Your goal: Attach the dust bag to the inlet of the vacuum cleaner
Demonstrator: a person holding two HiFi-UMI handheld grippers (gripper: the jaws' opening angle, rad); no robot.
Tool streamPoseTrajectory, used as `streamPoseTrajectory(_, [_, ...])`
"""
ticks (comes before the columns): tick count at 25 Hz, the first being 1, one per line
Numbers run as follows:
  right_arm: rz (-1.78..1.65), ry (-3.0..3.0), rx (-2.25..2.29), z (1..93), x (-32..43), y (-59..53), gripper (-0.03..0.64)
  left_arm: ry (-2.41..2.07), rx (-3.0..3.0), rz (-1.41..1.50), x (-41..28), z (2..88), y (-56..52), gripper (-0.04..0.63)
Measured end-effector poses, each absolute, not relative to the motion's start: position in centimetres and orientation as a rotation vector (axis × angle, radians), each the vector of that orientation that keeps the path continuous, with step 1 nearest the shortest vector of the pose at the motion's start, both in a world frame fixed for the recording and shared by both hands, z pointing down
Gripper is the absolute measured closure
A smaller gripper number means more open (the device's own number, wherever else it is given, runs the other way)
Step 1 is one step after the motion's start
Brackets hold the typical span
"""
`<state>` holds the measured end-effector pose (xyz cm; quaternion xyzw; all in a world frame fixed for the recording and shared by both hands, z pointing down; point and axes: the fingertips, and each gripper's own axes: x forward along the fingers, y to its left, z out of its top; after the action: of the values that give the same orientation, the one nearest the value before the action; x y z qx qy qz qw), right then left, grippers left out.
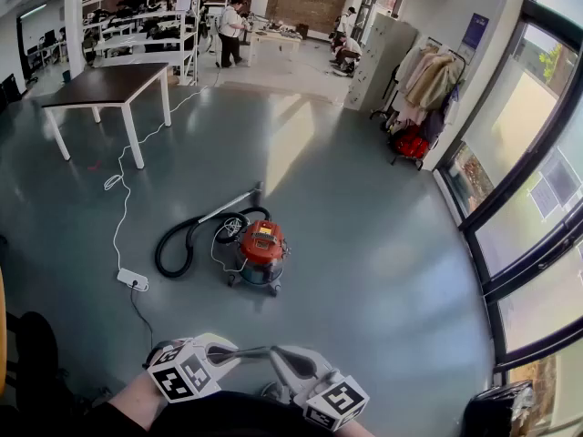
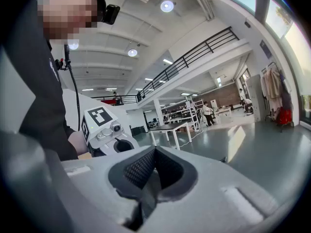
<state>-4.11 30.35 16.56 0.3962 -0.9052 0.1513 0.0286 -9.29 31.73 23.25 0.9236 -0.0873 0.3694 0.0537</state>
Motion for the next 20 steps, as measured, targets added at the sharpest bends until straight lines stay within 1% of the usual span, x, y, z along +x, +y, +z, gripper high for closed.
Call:
streamPoseTrajectory(11, [0.469, -2.801, 1.228, 17.0, -2.8, 29.4, 0.623, -0.250, 2.795, 1.144, -7.8, 24.0, 31.1, 0.553])
streamPoseTrajectory(20, [0.482, -2.835, 1.224, 16.6, 1.2, 28.8, 0.623, -0.276, 2.784, 1.196, -4.7, 23.6, 30.3, 0.552])
